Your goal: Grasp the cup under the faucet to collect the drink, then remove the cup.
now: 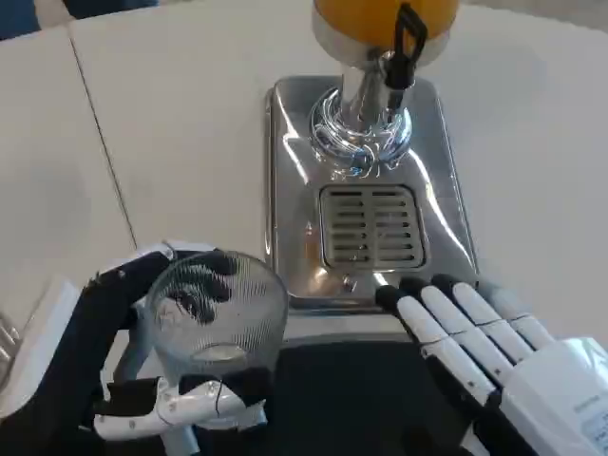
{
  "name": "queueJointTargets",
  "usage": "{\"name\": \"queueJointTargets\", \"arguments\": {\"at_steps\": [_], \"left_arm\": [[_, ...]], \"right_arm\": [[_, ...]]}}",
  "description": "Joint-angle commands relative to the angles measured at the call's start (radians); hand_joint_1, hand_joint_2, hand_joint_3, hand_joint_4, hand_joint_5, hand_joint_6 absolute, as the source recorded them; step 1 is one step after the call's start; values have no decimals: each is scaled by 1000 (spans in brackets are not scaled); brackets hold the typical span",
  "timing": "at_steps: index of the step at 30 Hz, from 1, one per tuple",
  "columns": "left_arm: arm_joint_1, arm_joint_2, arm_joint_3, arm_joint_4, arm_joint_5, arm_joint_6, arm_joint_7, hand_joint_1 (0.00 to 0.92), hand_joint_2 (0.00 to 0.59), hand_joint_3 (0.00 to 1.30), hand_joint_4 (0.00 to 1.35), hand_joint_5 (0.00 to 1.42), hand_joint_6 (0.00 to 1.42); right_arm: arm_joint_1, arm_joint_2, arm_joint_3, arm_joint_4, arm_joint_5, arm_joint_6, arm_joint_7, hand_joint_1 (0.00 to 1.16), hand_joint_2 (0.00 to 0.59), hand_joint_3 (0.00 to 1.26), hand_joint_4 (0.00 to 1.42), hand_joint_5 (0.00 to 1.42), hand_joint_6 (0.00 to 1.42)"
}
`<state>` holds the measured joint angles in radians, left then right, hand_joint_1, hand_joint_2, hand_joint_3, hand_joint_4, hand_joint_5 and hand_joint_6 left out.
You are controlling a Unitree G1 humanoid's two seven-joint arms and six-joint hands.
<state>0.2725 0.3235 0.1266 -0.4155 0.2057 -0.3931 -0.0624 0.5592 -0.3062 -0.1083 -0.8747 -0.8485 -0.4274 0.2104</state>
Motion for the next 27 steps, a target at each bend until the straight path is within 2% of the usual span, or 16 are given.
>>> {"name": "queueJointTargets", "arguments": {"at_steps": [1,15,27], "left_arm": [[0,-13,4,-23,-12,-34,0,718,0,1176,1127,1368,1424],[-23,-31,-4,1,6,-22,7,718,0,1177,1127,1368,1424],[-201,-116,-64,135,139,20,87,718,0,1171,1127,1368,1424]], "right_arm": [[-4,1,2,-26,-9,15,23,129,586,2,0,0,0],[-3,23,19,-38,-28,32,27,143,586,6,0,0,0],[1,55,28,-48,-41,60,22,154,586,6,0,0,0]]}}
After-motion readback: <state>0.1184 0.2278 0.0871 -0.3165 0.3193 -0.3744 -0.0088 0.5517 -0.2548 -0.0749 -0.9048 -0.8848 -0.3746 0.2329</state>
